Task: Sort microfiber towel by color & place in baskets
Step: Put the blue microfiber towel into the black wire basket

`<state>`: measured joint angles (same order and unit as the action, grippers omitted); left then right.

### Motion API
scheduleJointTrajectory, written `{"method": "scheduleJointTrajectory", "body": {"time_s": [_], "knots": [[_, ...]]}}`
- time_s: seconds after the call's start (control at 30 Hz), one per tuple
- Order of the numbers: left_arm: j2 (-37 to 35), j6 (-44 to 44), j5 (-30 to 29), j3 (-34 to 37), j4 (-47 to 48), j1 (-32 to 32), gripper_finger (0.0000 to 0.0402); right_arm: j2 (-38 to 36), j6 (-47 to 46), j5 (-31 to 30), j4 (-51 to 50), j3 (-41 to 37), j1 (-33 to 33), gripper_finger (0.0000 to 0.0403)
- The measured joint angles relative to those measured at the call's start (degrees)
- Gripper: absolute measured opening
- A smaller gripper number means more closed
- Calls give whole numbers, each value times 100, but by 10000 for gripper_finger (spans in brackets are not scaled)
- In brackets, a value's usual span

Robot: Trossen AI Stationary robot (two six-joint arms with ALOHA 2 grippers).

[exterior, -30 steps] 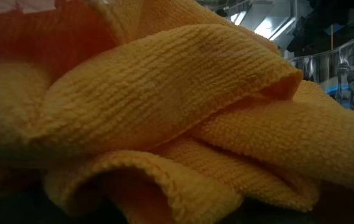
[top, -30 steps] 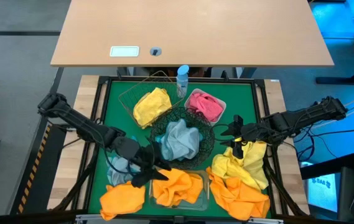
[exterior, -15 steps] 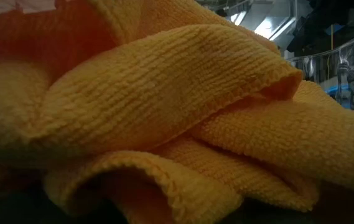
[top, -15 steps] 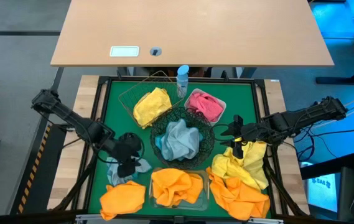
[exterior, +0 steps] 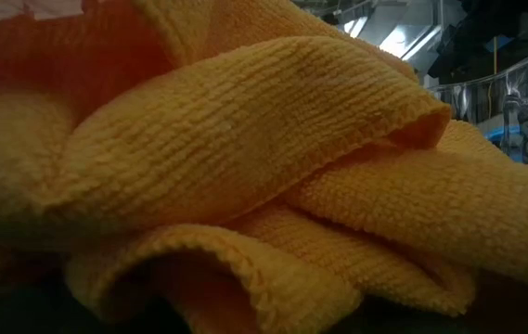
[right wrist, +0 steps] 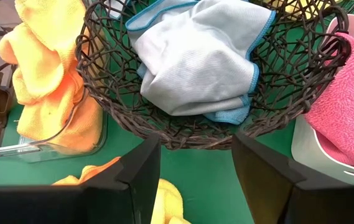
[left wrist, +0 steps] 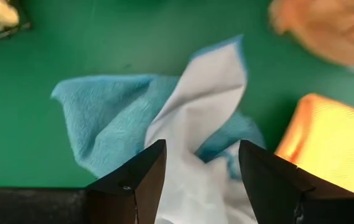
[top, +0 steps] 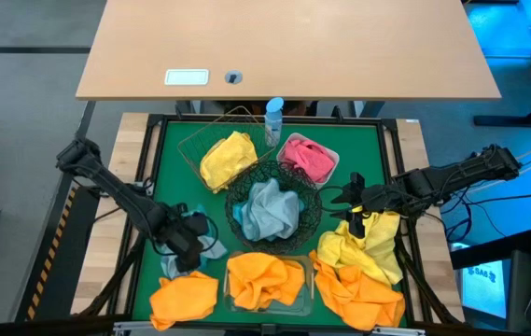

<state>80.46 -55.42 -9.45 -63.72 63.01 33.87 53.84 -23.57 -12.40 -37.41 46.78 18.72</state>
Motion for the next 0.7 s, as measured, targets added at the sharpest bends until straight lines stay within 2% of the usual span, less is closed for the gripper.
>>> {"method": "scheduleJointTrajectory", "body": {"time_s": [0.3, 0.6, 0.7], "knots": [[710, 2, 17, 0, 107, -2, 194, 0, 0, 0, 0, 0, 0, 195], [1279, 28, 305, 0, 114, -2, 194, 0, 0, 0, 0, 0, 0, 195], [1388, 46, 308, 0, 126, -2, 184, 0, 0, 0, 0, 0, 0, 195]]}}
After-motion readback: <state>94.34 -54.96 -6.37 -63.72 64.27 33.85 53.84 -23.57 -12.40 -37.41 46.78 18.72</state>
